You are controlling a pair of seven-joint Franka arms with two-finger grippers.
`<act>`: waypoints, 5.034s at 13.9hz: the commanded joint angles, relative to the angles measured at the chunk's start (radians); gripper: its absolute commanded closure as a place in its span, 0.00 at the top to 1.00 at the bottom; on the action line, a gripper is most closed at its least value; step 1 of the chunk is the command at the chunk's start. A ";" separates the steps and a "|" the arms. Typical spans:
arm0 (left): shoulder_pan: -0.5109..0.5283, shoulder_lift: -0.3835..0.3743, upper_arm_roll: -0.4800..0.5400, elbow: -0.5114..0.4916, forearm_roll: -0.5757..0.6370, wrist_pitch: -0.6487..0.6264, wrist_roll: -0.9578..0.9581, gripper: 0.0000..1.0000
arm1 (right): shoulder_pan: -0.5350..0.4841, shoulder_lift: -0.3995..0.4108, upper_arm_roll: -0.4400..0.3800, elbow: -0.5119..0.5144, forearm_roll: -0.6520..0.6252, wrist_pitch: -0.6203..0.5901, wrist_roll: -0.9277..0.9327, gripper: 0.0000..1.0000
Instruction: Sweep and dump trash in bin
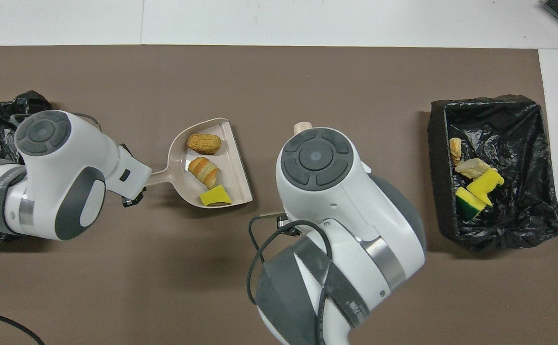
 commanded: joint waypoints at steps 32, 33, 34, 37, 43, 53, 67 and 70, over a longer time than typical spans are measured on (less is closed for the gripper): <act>0.501 0.045 -0.003 0.276 0.972 -0.063 0.323 0.00 | 0.338 -0.009 0.003 -0.435 0.155 0.567 0.337 0.49; 0.493 0.042 -0.003 0.273 1.014 -0.078 0.320 0.00 | 0.336 -0.004 0.002 -0.427 0.155 0.569 0.339 0.49; 0.493 0.032 -0.003 0.279 1.023 -0.086 0.322 0.00 | 0.324 -0.012 0.000 -0.424 0.155 0.564 0.340 0.49; 0.494 -0.024 -0.003 0.280 1.083 -0.092 0.326 0.00 | 0.267 -0.029 -0.001 -0.423 0.144 0.572 0.337 0.79; 0.490 -0.089 -0.020 0.283 1.108 -0.118 0.328 0.00 | 0.051 -0.196 -0.009 -0.412 0.138 0.525 0.189 1.00; 0.427 -0.061 -0.027 0.317 0.507 -0.120 0.259 0.00 | -0.466 -0.345 -0.027 -0.278 0.133 0.139 -0.178 1.00; -0.007 0.050 -0.029 0.217 0.091 -0.134 -0.840 0.00 | -0.673 -0.110 -0.021 0.125 -0.077 -0.014 -0.414 1.00; -0.116 0.110 -0.029 0.217 -0.007 -0.063 -1.141 0.00 | -0.628 -0.086 -0.011 0.220 -0.123 -0.091 -0.414 1.00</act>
